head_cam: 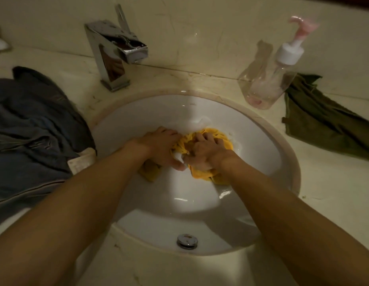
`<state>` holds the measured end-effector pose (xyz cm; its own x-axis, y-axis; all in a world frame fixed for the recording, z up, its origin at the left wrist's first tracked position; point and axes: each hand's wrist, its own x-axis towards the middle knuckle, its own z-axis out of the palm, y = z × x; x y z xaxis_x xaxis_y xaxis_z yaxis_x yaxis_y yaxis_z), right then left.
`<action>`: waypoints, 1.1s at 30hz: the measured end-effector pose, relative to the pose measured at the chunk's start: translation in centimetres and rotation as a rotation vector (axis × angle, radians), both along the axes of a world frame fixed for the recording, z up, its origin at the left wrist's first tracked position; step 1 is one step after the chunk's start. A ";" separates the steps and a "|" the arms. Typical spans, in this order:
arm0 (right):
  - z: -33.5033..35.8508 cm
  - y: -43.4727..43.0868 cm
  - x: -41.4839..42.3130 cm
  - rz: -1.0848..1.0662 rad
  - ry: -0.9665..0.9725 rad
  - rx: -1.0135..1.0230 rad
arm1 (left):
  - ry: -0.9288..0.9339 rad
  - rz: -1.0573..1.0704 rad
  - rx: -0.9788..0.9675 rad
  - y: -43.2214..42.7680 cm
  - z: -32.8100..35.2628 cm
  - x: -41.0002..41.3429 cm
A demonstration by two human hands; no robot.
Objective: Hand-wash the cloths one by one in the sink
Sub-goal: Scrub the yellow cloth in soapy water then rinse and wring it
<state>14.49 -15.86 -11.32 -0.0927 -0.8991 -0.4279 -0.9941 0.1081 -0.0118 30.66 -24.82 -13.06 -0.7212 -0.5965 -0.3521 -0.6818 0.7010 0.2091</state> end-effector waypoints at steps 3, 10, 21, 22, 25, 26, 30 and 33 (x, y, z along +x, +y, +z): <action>0.2 -0.1 0.0 -0.033 -0.020 -0.021 | 0.023 0.004 0.011 0.2 0.0 0.0; 0.8 1.5 0.1 -0.194 -0.318 -0.072 | 0.057 0.083 0.069 1.3 2.4 0.2; 14.3 -0.5 2.1 -0.175 -0.572 -0.586 | 0.352 0.383 -0.175 -0.1 14.3 8.3; 15.6 -1.0 2.8 -0.153 -0.592 -0.601 | 0.386 0.435 -0.224 -0.5 15.5 9.4; 18.6 -3.0 5.1 -0.085 -0.629 -0.633 | 0.455 0.578 -0.374 -1.8 18.7 12.1; 19.3 -3.9 5.7 -0.060 -0.619 -0.638 | 0.460 0.597 -0.408 -2.3 19.5 12.7; 20.9 -8.0 7.5 0.001 -0.551 -0.683 | 0.442 0.547 -0.431 -4.7 21.8 13.6; 21.1 -10.8 7.7 0.022 -0.516 -0.658 | 0.373 0.506 -0.373 -6.7 22.1 12.9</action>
<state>22.24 -26.67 9.78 -0.0087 -0.9795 0.2011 -0.8485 -0.0992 -0.5199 43.53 -31.54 9.03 -0.3581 -0.9208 0.1546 -0.8711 0.3891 0.2996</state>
